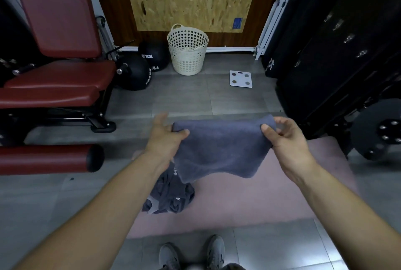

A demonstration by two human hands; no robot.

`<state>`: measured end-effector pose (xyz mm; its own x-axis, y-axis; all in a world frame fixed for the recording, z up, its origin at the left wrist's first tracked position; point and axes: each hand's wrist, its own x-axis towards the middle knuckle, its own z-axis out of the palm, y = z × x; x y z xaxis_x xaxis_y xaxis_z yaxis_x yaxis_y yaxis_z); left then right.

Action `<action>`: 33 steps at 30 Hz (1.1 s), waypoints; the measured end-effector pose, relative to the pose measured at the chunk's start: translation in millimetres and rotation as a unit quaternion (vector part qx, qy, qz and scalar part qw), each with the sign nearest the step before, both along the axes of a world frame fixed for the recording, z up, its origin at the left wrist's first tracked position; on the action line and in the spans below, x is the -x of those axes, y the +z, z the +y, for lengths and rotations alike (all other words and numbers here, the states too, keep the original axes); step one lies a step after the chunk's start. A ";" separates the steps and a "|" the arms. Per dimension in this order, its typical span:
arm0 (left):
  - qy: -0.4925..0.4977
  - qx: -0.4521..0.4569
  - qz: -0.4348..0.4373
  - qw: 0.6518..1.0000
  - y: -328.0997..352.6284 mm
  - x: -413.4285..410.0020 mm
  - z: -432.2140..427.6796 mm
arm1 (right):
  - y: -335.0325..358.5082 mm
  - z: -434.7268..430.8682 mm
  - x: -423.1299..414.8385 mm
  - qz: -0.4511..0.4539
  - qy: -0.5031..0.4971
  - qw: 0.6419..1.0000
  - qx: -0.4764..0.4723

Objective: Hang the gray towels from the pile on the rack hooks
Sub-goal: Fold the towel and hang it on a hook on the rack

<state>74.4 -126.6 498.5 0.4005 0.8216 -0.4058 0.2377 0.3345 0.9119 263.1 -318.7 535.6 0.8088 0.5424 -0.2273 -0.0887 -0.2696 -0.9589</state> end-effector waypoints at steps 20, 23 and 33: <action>-0.287 -0.419 0.238 0.828 -23.0 -47.6 15.2 | -23.2 -40.8 -48.9 -0.200 0.079 0.956 0.201; -0.371 -0.428 0.279 0.776 -10.3 -83.2 6.7 | -18.5 -50.9 -65.6 -0.107 0.063 0.987 0.102; -0.534 -0.247 0.042 0.807 -12.3 -255.1 -34.9 | -2.1 -53.3 -181.8 -0.091 0.131 0.987 0.029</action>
<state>329.5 -161.5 486.2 0.9758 0.0953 -0.1970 0.2180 -0.5016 0.8372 444.9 -372.1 533.4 0.6736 0.7281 -0.1272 0.1641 -0.3151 -0.9348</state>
